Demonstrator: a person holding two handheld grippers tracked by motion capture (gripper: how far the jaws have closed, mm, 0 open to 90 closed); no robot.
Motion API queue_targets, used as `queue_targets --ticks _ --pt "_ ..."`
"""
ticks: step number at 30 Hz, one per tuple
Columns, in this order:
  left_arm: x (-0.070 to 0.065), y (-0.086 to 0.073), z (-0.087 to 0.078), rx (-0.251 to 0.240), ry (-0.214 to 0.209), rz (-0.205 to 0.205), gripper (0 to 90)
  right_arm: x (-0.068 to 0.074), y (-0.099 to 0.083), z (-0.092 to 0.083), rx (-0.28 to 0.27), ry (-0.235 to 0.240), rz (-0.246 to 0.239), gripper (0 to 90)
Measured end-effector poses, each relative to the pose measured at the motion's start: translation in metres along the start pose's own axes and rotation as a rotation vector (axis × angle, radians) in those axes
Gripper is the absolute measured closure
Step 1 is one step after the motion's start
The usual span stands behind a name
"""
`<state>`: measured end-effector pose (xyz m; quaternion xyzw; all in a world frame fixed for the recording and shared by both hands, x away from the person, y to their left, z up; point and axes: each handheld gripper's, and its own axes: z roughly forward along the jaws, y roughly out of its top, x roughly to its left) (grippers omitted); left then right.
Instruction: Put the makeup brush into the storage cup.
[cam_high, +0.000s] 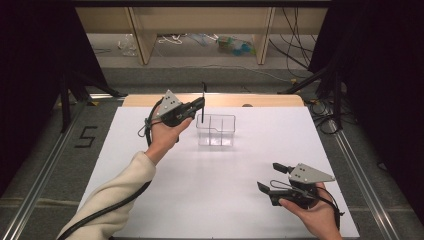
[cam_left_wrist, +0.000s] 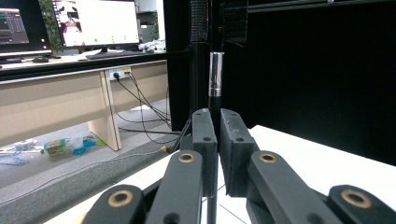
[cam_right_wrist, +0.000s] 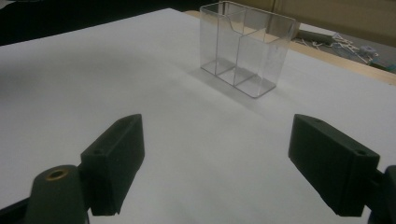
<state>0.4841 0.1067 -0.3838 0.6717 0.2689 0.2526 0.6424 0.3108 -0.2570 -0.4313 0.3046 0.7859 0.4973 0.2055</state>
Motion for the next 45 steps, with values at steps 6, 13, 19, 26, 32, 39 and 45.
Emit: queue_targets --ticks 6,13,19,26,32,39,45 --pt "0.000 -0.001 0.002 0.006 -0.001 0.004 85.7 0.000 0.000 -0.001 0.012 -0.001 -0.002 19.7" --pt "0.000 -0.003 0.005 0.008 -0.003 0.001 85.7 0.000 0.000 -0.001 0.012 0.001 -0.002 19.7" --pt "0.001 -0.004 0.006 0.009 -0.002 0.003 85.7 0.000 0.000 -0.001 0.015 0.003 0.001 19.7" --pt "0.002 -0.006 0.007 0.018 -0.001 0.004 85.6 0.000 0.000 -0.001 0.015 0.003 0.001 19.7" --pt "0.001 -0.007 0.008 0.019 -0.003 0.000 85.6 0.000 -0.001 0.001 -0.002 0.010 0.004 19.7" --pt "0.001 -0.008 0.010 0.017 -0.004 -0.001 85.7 0.000 -0.001 0.001 -0.003 0.009 0.003 19.6" --pt "0.002 -0.010 0.011 0.021 -0.002 0.004 85.7 0.000 -0.001 0.001 -0.003 0.009 0.003 19.6"
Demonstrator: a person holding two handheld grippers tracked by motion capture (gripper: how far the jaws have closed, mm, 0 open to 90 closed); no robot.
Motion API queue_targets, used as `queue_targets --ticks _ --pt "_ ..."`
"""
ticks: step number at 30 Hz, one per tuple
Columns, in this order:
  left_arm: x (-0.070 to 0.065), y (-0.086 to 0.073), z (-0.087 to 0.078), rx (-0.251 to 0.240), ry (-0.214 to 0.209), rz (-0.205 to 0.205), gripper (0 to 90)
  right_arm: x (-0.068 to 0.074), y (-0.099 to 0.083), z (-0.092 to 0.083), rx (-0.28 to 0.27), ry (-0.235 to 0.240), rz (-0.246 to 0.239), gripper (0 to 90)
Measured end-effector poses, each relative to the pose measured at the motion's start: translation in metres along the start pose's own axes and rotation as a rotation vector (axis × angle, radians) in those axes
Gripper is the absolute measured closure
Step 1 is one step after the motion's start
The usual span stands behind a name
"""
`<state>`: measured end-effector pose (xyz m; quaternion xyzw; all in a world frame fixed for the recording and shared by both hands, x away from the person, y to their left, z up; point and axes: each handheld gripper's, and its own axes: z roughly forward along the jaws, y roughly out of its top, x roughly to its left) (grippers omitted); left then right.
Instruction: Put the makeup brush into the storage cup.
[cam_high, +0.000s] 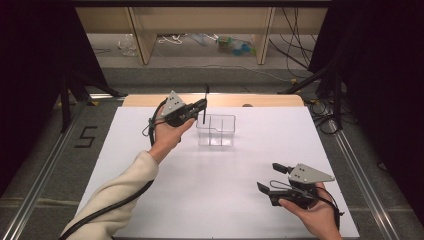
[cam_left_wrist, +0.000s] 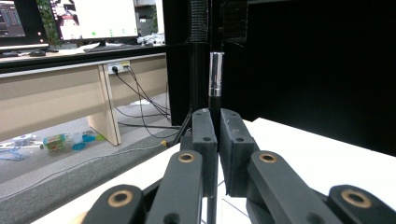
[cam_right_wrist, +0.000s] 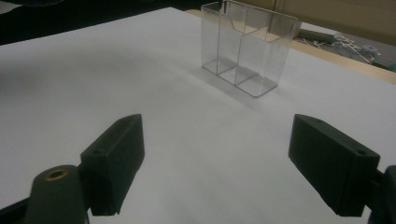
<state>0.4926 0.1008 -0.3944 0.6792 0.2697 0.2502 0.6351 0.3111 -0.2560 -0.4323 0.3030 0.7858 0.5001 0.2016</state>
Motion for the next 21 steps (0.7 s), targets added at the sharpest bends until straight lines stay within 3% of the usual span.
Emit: queue_targets --ticks 20,21 --pt "0.0024 -0.0061 0.0047 0.007 0.005 -0.005 85.6 -0.0001 0.0000 -0.0002 0.000 0.001 0.000 19.6" --pt "0.0026 -0.0064 0.0048 0.009 0.006 -0.006 85.6 0.0000 0.0005 -0.0016 0.018 -0.005 -0.003 19.6"
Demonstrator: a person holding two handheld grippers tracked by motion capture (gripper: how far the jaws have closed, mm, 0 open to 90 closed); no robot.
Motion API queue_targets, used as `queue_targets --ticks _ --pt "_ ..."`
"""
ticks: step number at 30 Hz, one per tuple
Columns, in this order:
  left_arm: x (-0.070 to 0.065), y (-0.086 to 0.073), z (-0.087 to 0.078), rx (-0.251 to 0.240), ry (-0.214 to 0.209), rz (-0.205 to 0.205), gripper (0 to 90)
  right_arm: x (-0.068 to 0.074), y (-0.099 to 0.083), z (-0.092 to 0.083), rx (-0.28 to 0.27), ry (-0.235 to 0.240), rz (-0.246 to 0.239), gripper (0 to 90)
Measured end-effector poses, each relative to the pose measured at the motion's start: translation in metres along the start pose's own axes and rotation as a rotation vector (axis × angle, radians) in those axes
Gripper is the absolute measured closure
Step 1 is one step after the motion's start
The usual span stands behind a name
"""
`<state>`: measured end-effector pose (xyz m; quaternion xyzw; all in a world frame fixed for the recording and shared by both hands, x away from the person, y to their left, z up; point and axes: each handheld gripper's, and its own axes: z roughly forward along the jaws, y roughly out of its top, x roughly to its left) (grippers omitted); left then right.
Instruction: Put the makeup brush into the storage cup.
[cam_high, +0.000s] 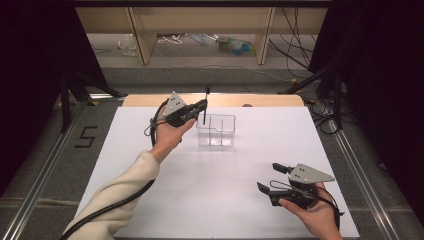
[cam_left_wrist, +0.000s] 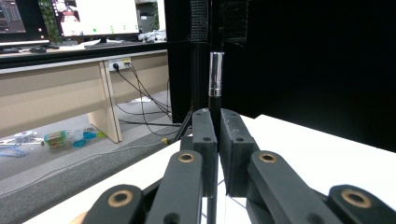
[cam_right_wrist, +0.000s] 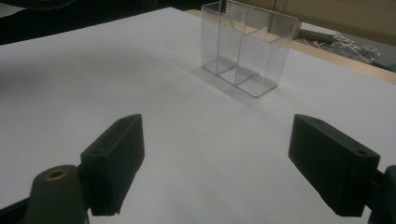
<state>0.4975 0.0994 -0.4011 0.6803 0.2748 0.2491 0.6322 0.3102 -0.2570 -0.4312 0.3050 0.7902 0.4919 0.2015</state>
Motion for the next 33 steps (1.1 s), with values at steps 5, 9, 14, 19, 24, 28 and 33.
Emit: queue_targets --ticks 5,9,14,19,24,28,33 --pt "0.0008 -0.0011 0.0002 0.003 0.001 0.001 85.6 -0.0001 -0.0005 0.0012 -0.016 0.004 0.002 19.6" --pt "0.0005 -0.0025 0.0009 0.005 0.000 -0.004 85.6 -0.0001 -0.0005 0.0014 -0.018 0.006 0.002 19.6" --pt "0.0003 -0.0039 0.0018 0.006 0.000 -0.004 85.6 -0.0001 -0.0005 0.0013 -0.017 0.005 0.001 19.6" --pt "0.0002 -0.0049 0.0029 0.010 -0.002 -0.002 85.6 0.0000 -0.0006 0.0015 -0.017 0.006 0.001 19.6" --pt "-0.0009 -0.0064 0.0045 0.012 -0.004 -0.002 85.6 0.0000 -0.0006 0.0014 -0.017 0.008 0.002 19.5" --pt "-0.0013 -0.0076 0.0055 0.014 -0.004 -0.003 85.6 -0.0001 -0.0006 0.0015 -0.019 0.006 -0.001 19.5" --pt "-0.0015 -0.0093 0.0067 0.017 -0.004 -0.005 85.6 0.0000 -0.0006 0.0016 -0.018 0.007 -0.001 19.6"
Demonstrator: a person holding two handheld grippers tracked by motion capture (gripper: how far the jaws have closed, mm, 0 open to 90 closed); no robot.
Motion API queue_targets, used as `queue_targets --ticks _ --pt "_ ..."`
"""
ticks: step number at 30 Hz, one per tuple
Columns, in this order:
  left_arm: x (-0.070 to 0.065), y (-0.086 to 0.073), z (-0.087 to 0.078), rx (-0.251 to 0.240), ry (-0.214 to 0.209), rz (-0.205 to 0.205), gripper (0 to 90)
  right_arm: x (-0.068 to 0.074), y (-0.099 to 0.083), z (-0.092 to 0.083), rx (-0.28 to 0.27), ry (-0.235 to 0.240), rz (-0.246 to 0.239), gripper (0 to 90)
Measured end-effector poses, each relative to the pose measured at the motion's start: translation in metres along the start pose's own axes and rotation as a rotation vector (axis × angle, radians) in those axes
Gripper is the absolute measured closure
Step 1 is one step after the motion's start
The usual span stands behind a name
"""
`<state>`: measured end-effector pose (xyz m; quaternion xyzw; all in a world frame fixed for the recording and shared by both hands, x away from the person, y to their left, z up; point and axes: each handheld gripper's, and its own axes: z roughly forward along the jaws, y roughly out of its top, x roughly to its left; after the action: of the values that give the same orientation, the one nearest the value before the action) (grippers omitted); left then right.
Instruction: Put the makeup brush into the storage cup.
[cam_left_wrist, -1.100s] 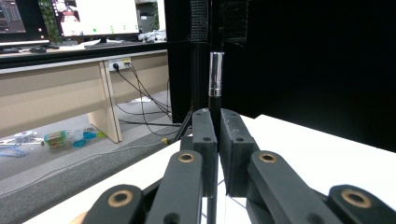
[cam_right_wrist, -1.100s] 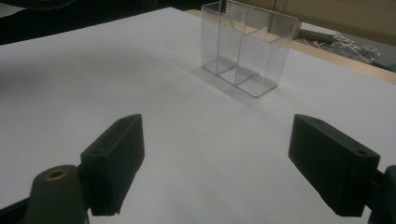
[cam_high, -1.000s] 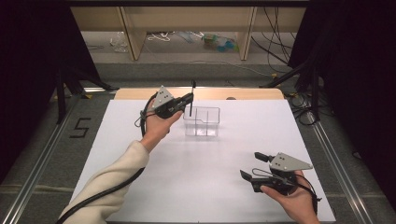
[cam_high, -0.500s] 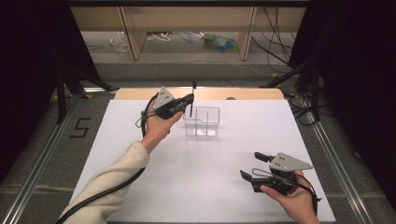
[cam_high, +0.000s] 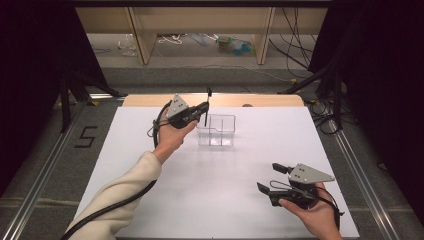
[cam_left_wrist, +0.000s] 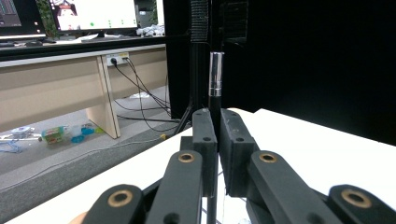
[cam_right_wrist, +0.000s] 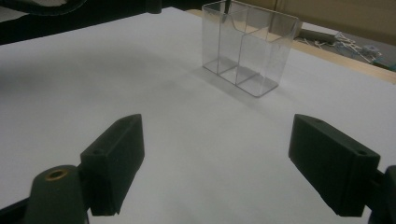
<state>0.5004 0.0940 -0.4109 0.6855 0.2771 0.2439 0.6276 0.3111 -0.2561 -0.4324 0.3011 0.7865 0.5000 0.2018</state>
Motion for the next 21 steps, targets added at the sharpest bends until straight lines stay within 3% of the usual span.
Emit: queue_targets --ticks 21 --pt "0.0007 -0.0047 0.0019 0.009 0.004 -0.002 85.6 0.0000 -0.0001 0.0000 0.001 0.002 -0.003 19.5"
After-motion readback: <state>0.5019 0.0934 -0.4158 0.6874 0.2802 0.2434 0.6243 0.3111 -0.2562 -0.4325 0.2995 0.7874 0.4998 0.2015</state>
